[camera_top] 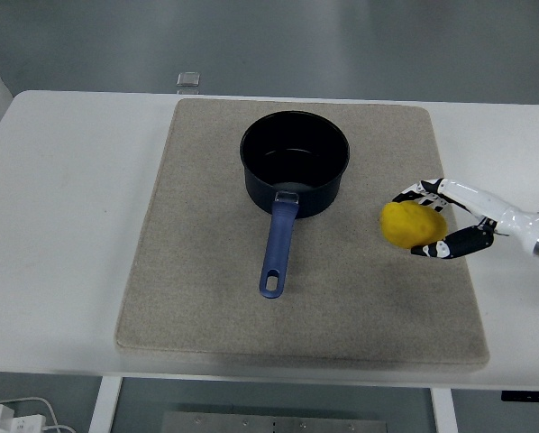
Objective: Put the potato in the blue pot
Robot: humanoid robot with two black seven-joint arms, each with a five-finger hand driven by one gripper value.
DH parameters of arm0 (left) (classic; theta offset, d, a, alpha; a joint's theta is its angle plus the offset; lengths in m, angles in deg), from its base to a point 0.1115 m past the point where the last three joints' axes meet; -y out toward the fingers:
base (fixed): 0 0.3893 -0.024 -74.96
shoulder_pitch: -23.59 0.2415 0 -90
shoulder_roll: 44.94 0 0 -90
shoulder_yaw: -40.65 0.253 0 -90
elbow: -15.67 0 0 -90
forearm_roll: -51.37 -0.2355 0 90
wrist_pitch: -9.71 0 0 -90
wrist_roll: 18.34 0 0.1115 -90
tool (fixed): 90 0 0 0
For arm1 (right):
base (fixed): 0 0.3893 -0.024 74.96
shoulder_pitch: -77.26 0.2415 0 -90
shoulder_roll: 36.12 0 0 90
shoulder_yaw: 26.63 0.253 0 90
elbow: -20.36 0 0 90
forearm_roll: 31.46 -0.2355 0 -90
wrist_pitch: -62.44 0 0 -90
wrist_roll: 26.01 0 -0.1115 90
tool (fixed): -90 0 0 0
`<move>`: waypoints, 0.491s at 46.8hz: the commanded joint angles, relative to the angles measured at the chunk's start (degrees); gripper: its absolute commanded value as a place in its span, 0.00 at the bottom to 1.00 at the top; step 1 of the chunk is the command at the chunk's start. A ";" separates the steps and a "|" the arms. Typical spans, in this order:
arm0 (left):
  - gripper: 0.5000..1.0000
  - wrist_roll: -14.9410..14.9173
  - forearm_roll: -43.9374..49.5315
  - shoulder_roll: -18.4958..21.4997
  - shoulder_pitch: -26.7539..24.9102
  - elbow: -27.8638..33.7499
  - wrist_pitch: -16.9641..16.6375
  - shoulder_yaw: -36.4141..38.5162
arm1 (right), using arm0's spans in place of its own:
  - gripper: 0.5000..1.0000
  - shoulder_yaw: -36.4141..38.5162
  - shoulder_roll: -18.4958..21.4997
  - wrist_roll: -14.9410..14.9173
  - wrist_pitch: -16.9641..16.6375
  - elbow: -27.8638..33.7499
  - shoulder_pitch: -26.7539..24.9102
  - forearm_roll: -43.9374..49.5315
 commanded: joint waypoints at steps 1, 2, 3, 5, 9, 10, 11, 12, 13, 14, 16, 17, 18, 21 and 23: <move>1.00 0.00 0.01 0.00 -0.01 0.00 0.00 0.02 | 0.00 0.10 -1.33 -0.16 -1.74 0.53 3.10 -0.23; 1.00 0.00 0.01 0.00 -0.01 0.00 0.00 0.02 | 0.00 0.10 -1.59 -0.17 -2.18 0.62 3.89 -0.31; 1.00 0.00 0.01 0.00 -0.01 0.00 0.00 0.02 | 0.00 0.10 -1.86 -0.17 -2.62 0.88 4.51 -0.49; 1.00 0.00 0.01 0.00 -0.01 0.00 0.00 0.02 | 0.00 0.36 -2.30 -0.17 -3.58 1.50 5.92 -0.84; 1.00 0.00 0.01 0.00 -0.01 0.00 0.00 -0.06 | 0.00 1.68 -2.74 -0.17 -5.69 3.60 8.03 -1.37; 1.00 0.00 0.01 0.00 -0.01 0.00 0.00 0.02 | 0.00 1.86 -2.82 -0.17 -6.31 4.31 8.29 -1.37; 1.00 0.00 0.01 0.00 -0.01 0.00 0.00 -0.06 | 0.00 2.12 -2.83 -0.17 -7.01 4.92 8.56 -1.46; 1.00 0.00 0.01 0.00 -0.01 0.00 0.00 0.02 | 0.00 2.39 -2.83 -0.17 -7.62 5.54 8.82 -1.46; 1.00 0.00 0.01 0.00 -0.01 0.00 0.00 0.02 | 0.00 2.82 -2.83 -0.17 -8.15 5.98 9.17 -1.46; 1.00 0.00 0.01 0.00 -0.01 0.00 0.00 0.02 | 0.00 3.35 -2.83 -0.17 -8.77 6.42 9.44 -1.46; 1.00 0.00 0.01 0.00 -0.01 0.00 0.00 0.02 | 0.00 4.32 -2.83 -0.17 -9.74 6.86 9.79 -1.46; 1.00 0.00 0.01 0.00 -0.01 0.00 0.00 0.02 | 0.00 4.67 -2.83 -0.17 -10.18 6.86 9.88 -1.46; 1.00 0.00 0.01 0.00 -0.01 0.00 0.00 0.02 | 0.00 5.02 -2.83 -0.17 -10.44 6.86 9.88 -1.46; 1.00 0.00 0.01 0.00 -0.01 0.00 0.00 0.02 | 0.00 5.29 -2.74 -0.08 -10.62 6.86 9.97 -1.46; 1.00 0.00 0.01 0.00 -0.01 0.00 0.00 0.02 | 0.00 5.29 -2.56 0.01 -10.62 6.86 9.97 -1.46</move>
